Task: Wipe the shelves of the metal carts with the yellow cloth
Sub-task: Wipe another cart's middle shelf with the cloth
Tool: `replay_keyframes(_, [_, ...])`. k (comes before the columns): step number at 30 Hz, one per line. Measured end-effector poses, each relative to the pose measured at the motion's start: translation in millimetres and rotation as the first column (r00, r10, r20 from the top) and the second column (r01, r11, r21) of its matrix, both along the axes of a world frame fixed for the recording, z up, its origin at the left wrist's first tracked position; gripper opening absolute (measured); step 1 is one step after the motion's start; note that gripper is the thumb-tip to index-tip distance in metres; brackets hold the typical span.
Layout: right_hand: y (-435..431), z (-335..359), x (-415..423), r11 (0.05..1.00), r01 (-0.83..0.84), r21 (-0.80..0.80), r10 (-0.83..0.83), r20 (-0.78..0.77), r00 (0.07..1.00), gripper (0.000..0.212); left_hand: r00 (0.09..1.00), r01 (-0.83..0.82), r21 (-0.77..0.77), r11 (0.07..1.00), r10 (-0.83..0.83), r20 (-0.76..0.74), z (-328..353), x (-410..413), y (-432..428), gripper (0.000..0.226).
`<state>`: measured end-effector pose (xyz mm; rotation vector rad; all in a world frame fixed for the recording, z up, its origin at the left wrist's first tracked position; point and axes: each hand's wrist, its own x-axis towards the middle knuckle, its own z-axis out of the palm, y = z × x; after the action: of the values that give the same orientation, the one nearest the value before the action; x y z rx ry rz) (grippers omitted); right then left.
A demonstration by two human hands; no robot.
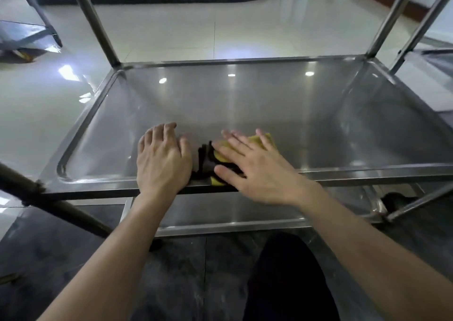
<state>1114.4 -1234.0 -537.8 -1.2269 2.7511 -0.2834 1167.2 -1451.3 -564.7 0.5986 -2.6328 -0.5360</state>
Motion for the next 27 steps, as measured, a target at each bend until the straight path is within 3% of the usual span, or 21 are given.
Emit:
replay_keyframes(2, [31, -5, 38, 0.999, -0.026, -0.020, 0.026, -0.037, 0.999, 0.072, 1.000, 0.018, -0.005, 1.000, -0.018, 0.002, 0, 1, 2, 0.053])
replay_keyframes(4, [31, -4, 18, 1.000, -0.020, -0.013, 0.019, -0.045, 0.999, 0.073, 0.999, 0.044, -0.042, 0.998, -0.043, 0.017, 0, 2, 5, 0.050])
replay_keyframes(10, [-56, 2, -199, 0.961, 0.256, 0.103, -0.253, -0.045, 0.966, 0.081, 0.997, 0.038, -0.114, 0.993, -0.031, 0.066, 0, -2, 5, 0.040])
replay_keyframes(12, [-71, 6, -223, 0.940, 0.313, 0.137, -0.310, -0.046, 0.950, 0.080, 0.998, 0.035, -0.119, 0.992, -0.027, 0.063, 0, -3, 3, 0.039])
replay_keyframes(16, [-52, 8, -157, 0.963, 0.247, 0.111, -0.248, -0.005, 0.969, 0.077, 0.996, 0.050, -0.123, 0.991, -0.041, 0.075, 3, -4, 2, 0.037])
replay_keyframes(22, [69, -7, 10, 0.983, 0.182, 0.029, -0.180, -0.059, 0.982, 0.076, 0.988, 0.012, -0.095, 0.995, 0.003, 0.155, 4, -7, 6, 0.039])
replay_keyframes(25, [106, -2, 10, 0.972, 0.225, 0.066, -0.221, -0.063, 0.973, 0.077, 0.993, 0.044, -0.038, 0.998, -0.040, 0.114, 12, -23, 41, 0.053])
replay_keyframes(27, [108, -3, -13, 0.968, 0.240, 0.066, -0.238, -0.035, 0.971, 0.079, 0.983, 0.158, -0.104, 0.982, -0.146, 0.116, 12, -32, 70, 0.056])
